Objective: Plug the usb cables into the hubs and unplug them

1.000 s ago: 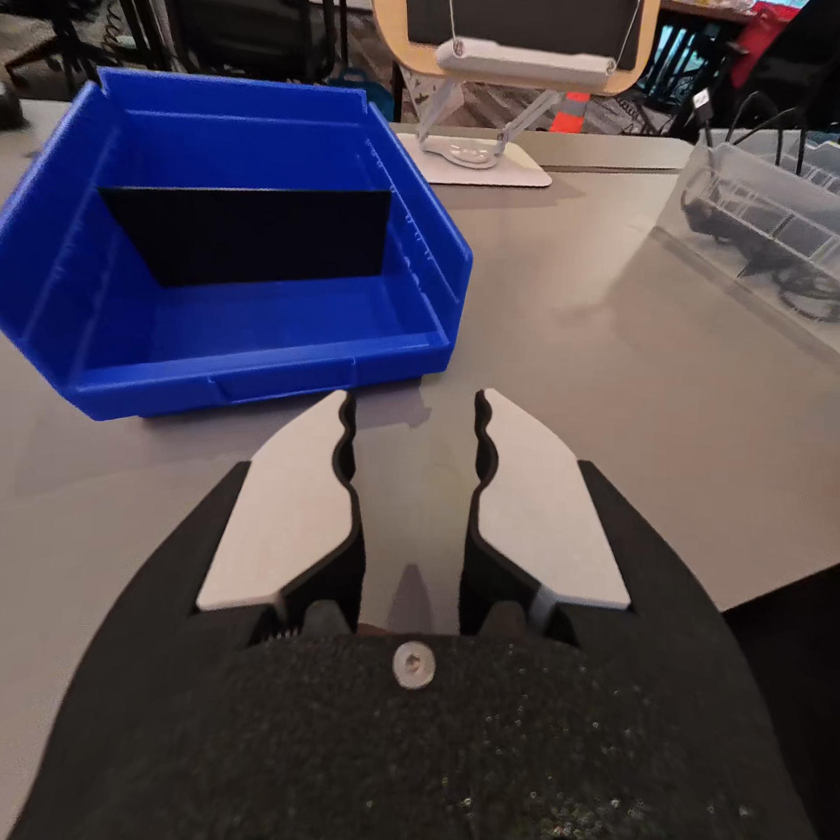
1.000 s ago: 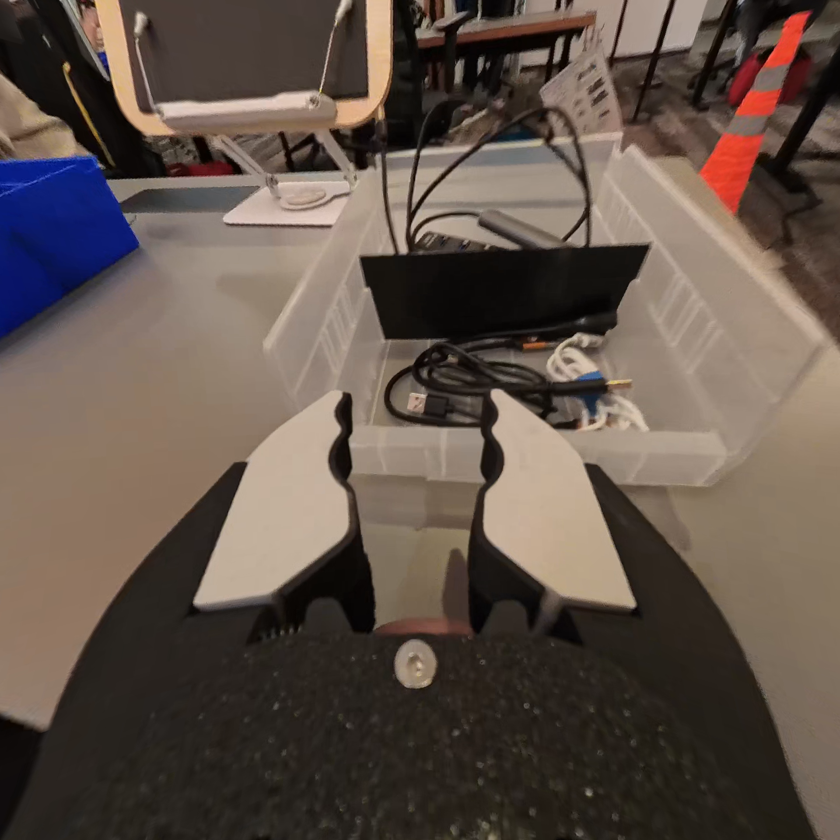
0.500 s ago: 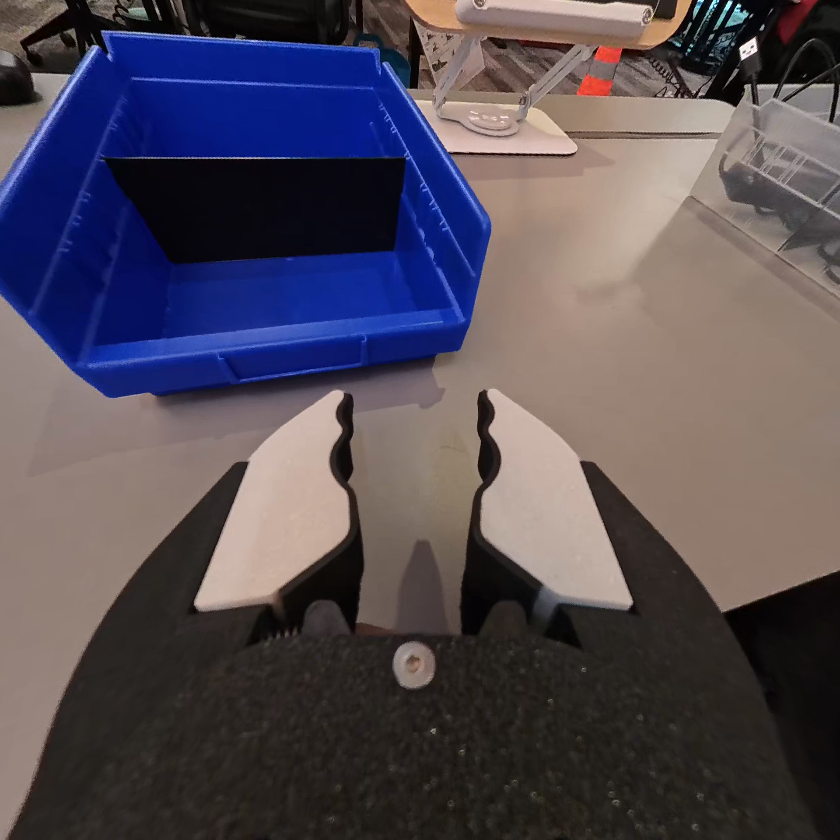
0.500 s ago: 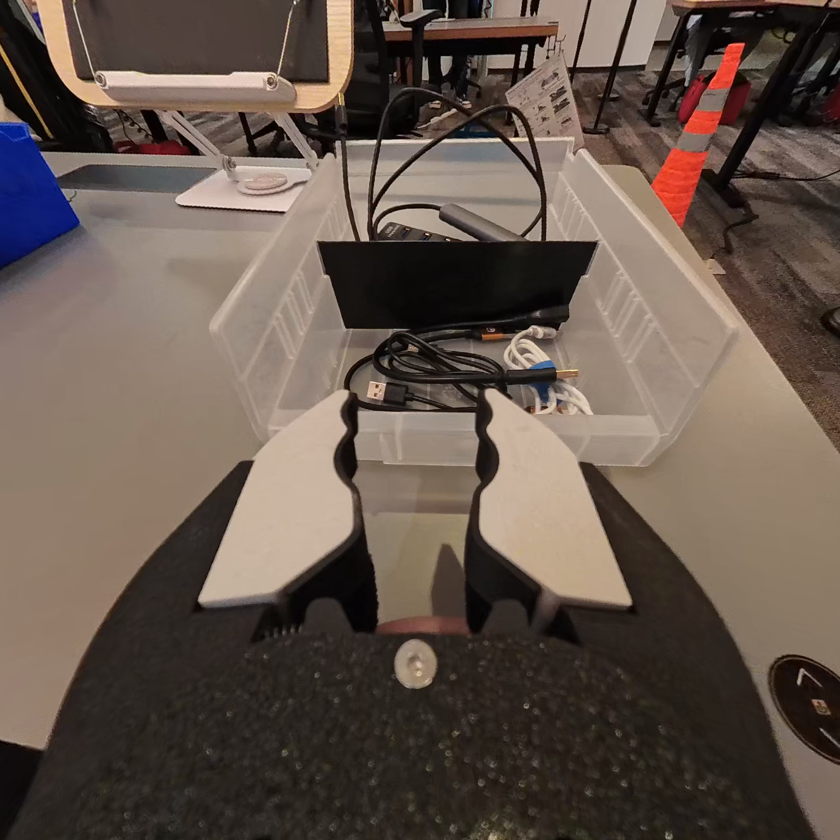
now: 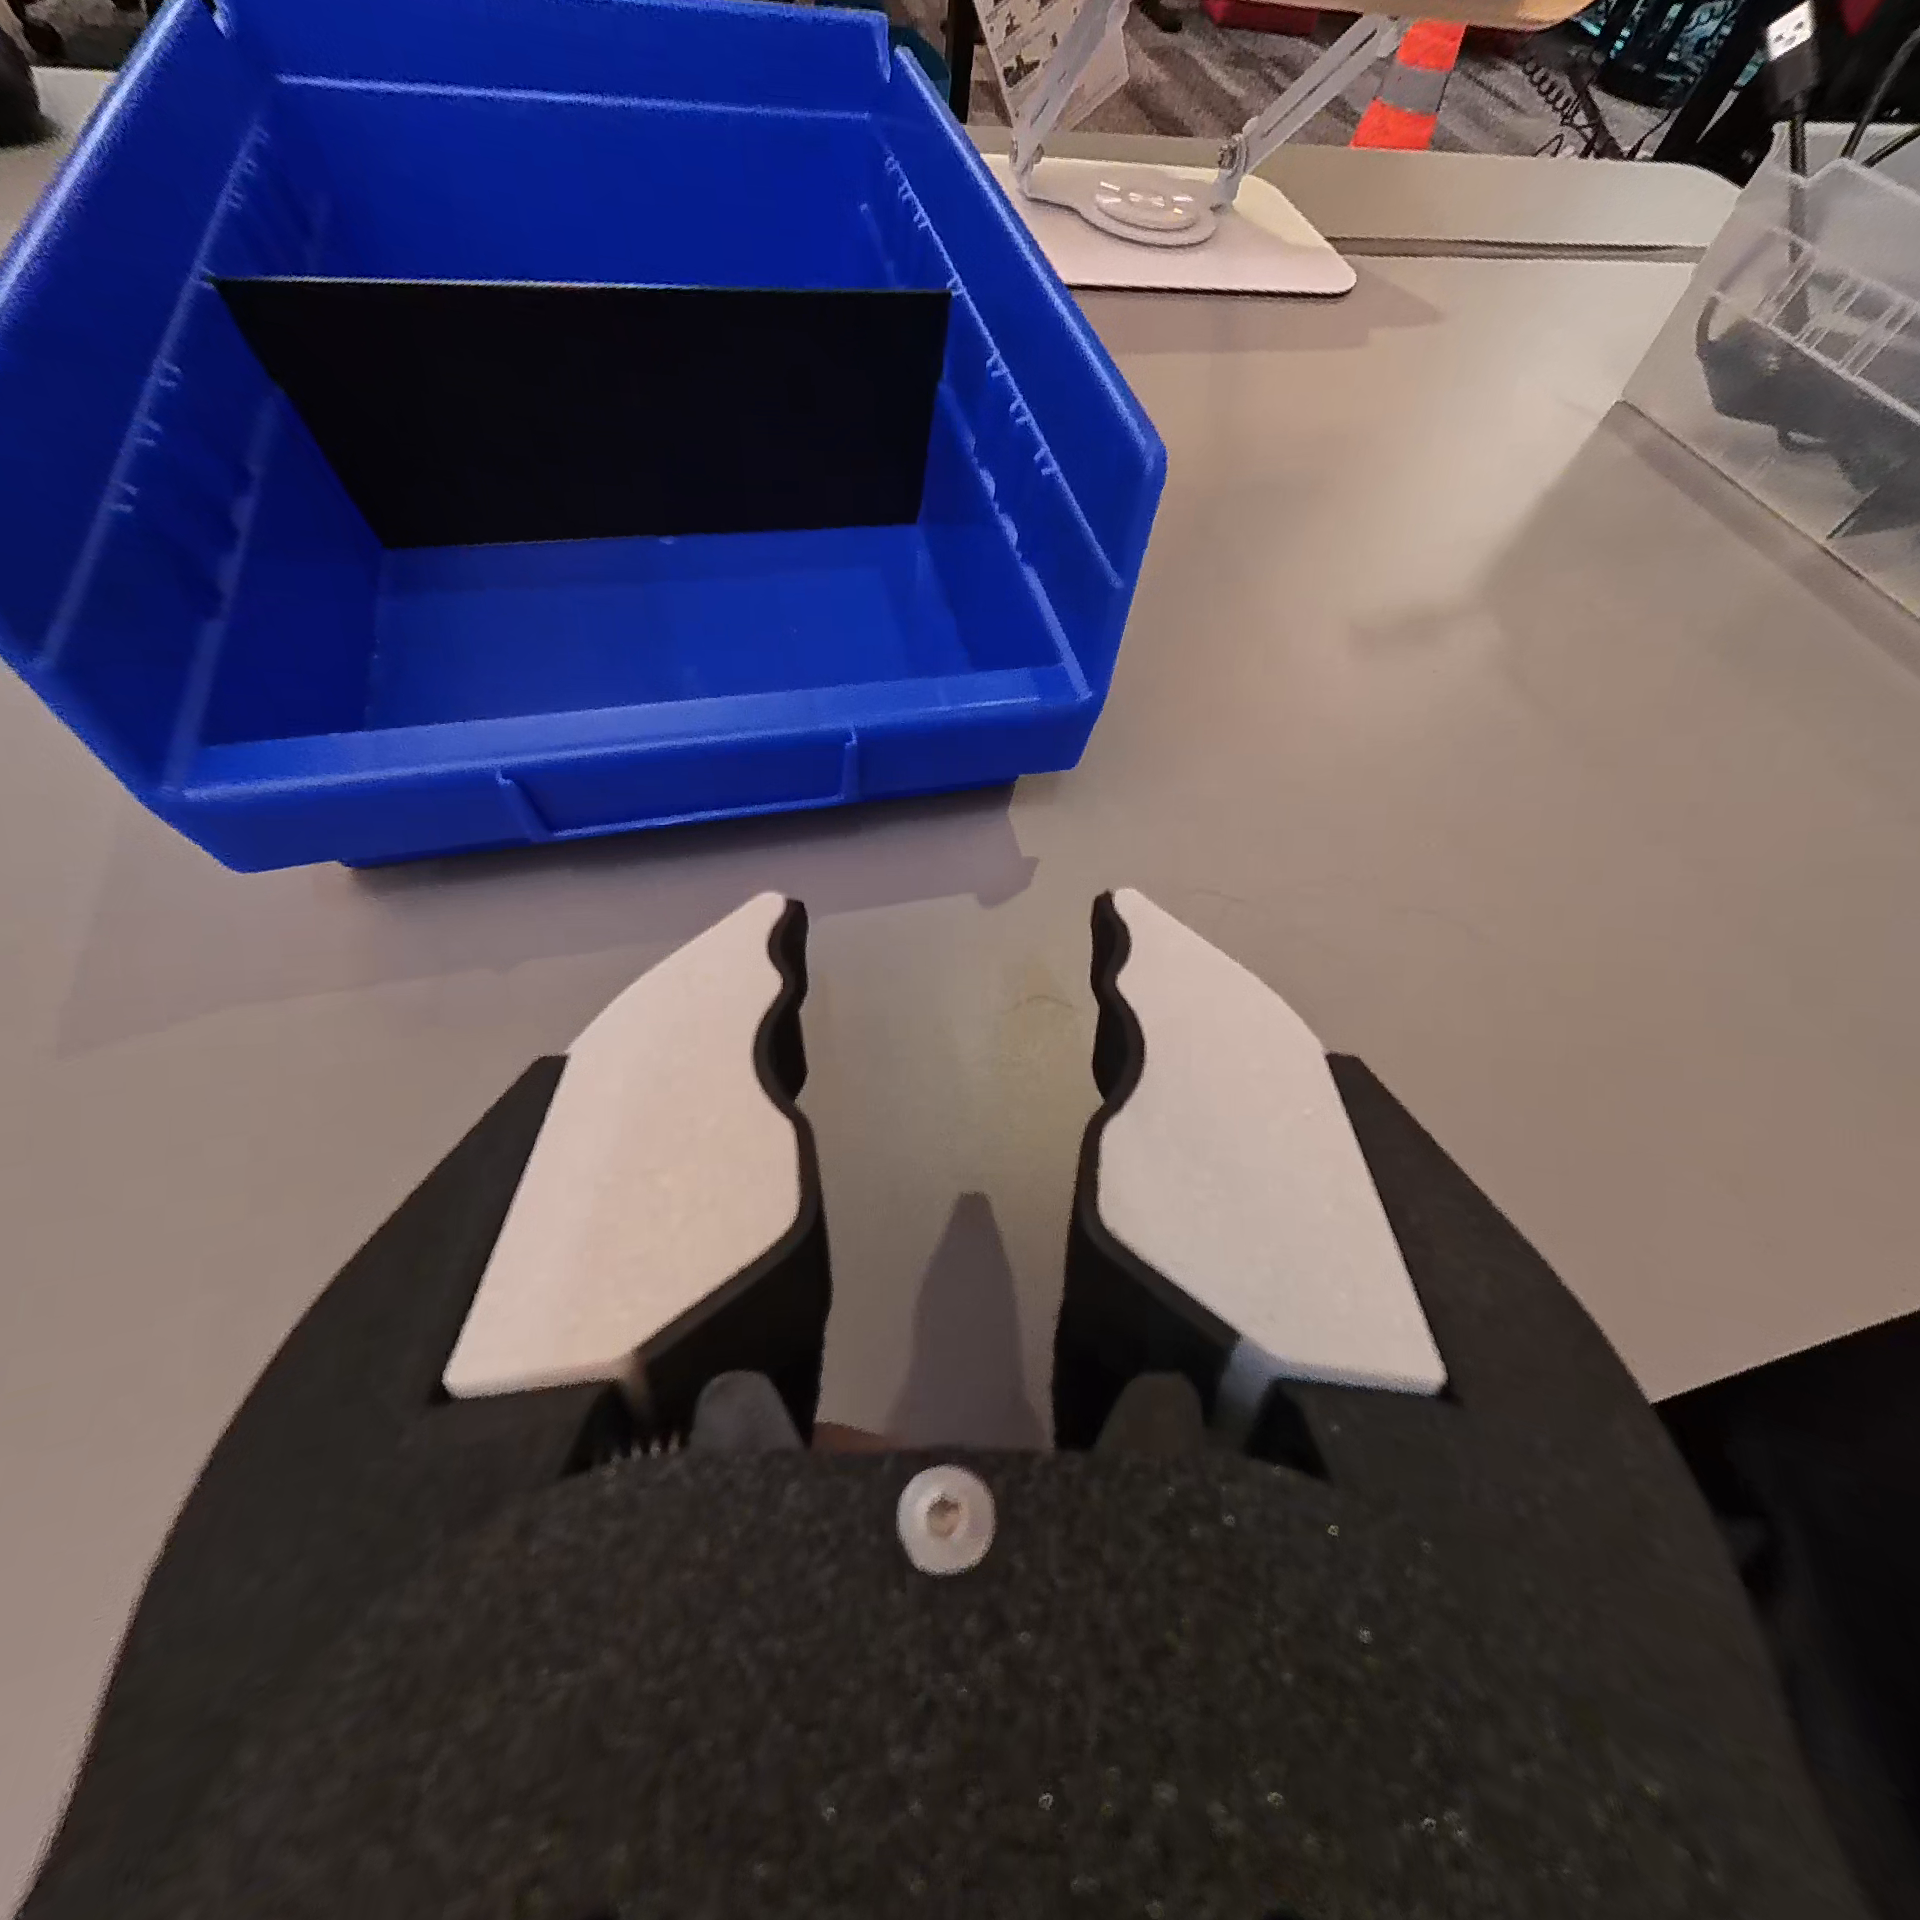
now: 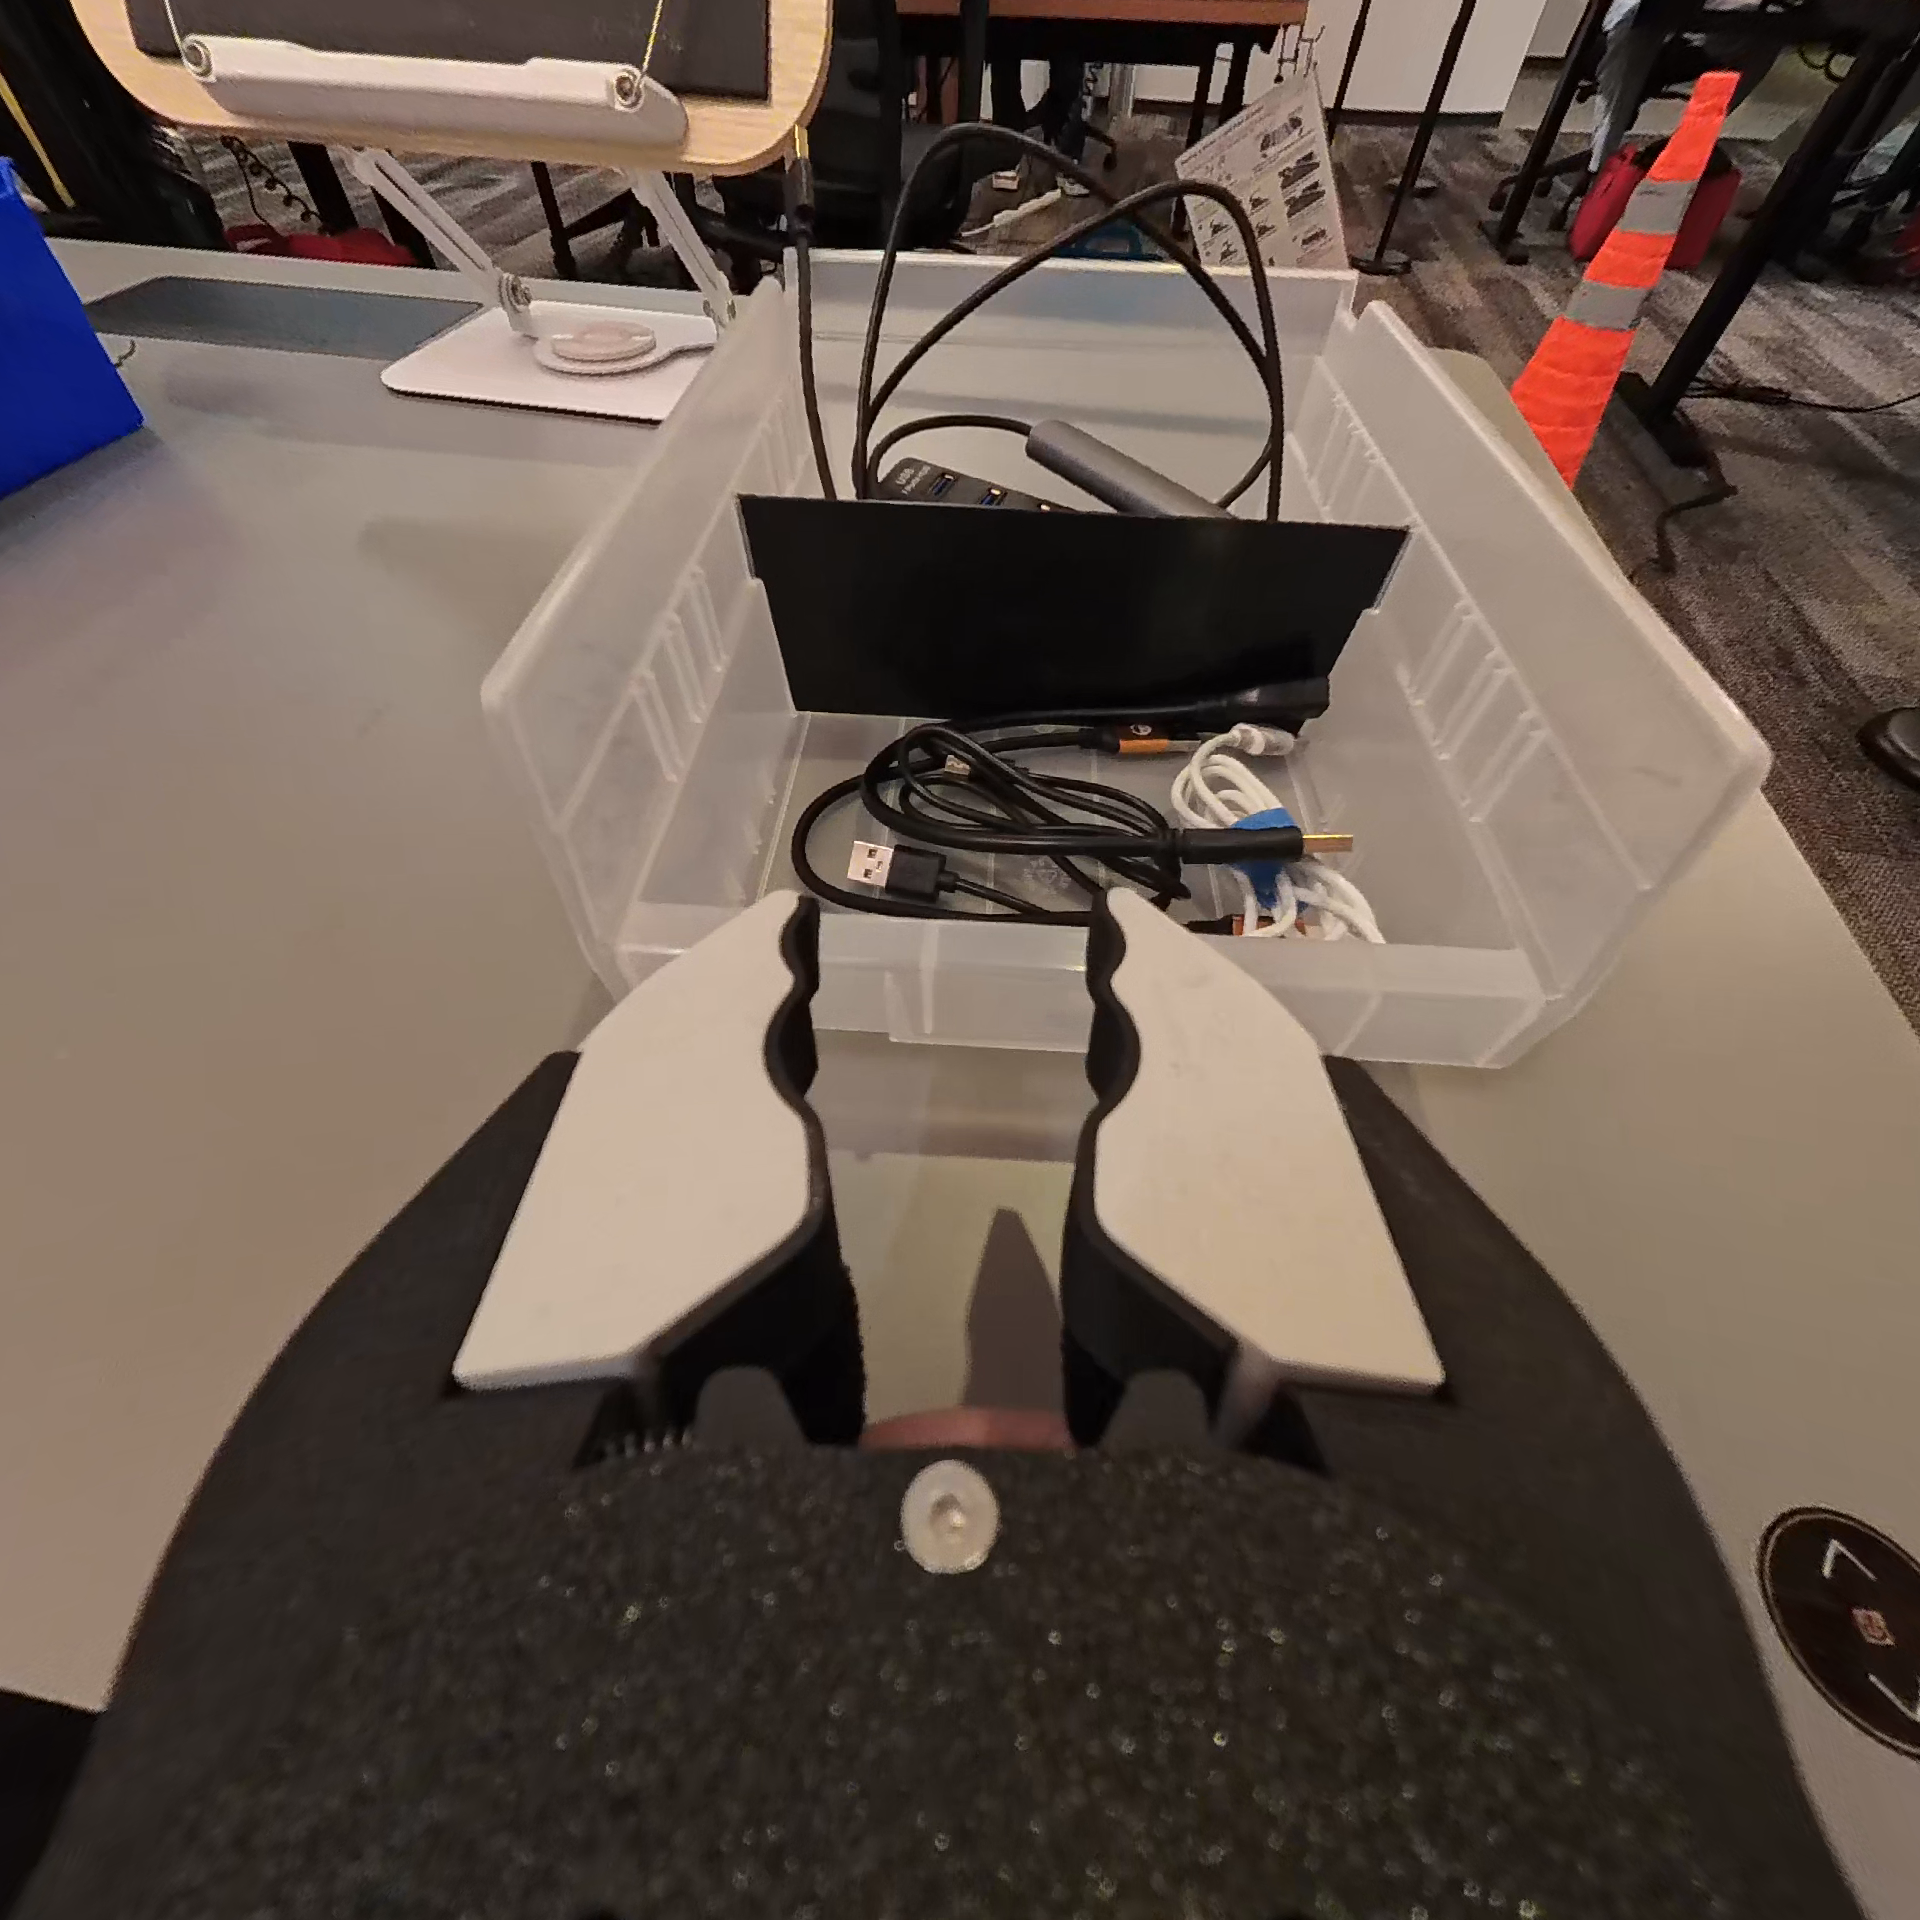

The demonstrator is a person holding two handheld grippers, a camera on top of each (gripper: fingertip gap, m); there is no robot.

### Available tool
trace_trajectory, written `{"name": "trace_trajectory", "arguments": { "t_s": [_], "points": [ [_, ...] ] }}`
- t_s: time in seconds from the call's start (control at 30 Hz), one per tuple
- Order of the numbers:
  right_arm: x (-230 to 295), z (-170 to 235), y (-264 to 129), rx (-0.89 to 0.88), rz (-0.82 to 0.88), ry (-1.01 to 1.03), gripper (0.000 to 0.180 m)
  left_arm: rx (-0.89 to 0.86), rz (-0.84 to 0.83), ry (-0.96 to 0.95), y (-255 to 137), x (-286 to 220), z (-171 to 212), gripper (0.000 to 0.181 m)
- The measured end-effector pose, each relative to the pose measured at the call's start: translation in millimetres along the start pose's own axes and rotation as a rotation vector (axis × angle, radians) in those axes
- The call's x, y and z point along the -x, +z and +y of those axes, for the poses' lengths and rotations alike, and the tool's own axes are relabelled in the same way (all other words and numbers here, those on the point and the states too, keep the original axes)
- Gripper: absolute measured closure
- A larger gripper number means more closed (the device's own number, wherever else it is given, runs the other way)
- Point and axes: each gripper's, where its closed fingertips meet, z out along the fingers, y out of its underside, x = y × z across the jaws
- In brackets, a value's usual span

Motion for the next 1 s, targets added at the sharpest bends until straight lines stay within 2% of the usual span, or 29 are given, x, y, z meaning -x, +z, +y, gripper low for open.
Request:
{"name": "trace_trajectory", "arguments": {
  "t_s": [0.13, 0.2, 0.27, 0.3, 0.33, 0.5, 0.57, 0.67, 0.77, 0.83, 0.93, 1.0],
  "points": [
    [5, 0, 1, -0.001, -0.016, -0.003, 0.13, -0.001, 0.005, 0.001, 0, -1, 0, 0.128],
    [20, -3, 1, -0.017, -0.081, 0.007, 0.127, -0.002, -0.002, 0.016, 0, -2, 0, 0.128],
    [62, -10, 0, -0.041, -0.3, 0.095, 0.121, 0.0, -0.006, 0.04, 0, -4, 0, 0.128],
    [87, -13, -3, -0.037, -0.441, 0.174, 0.108, 0.005, -0.005, 0.051, 1, -6, 1, 0.128],
    [100, -15, -3, -0.027, -0.505, 0.217, 0.1, 0.011, -0.001, 0.062, 2, -9, 1, 0.127],
    [113, -18, 30, 0.019, -0.378, 0.161, 0.095, 0.006, 0.07, 0.093, 11, -39, 0, 0.124],
    [123, -19, 39, 0.032, -0.37, 0.163, 0.084, 0.006, 0.073, 0.111, 16, -51, 0, 0.131],
    [141, -20, 39, 0.038, -0.414, 0.136, 0.078, -0.002, 0.132, 0.109, 30, -84, -3, 0.119],
    [162, -14, 24, 0.06, -0.522, 0.054, 0.085, -0.001, 0.238, 0.133, 51, -130, -5, 0.12],
    [167, -19, 11, 0.026, -0.54, 0.006, 0.105, 0.025, 0.342, 0.156, 66, -174, -6, 0.118],
    [140, -55, -10, -0.145, -0.376, -0.063, 0.1, 0.019, 0.547, 0.154, 77, -254, -18, 0.109],
    [100, -78, -26, -0.249, -0.16, -0.1, 0.101, -0.007, 0.662, 0.168, 76, -305, -28, 0.103]
  ]
}}
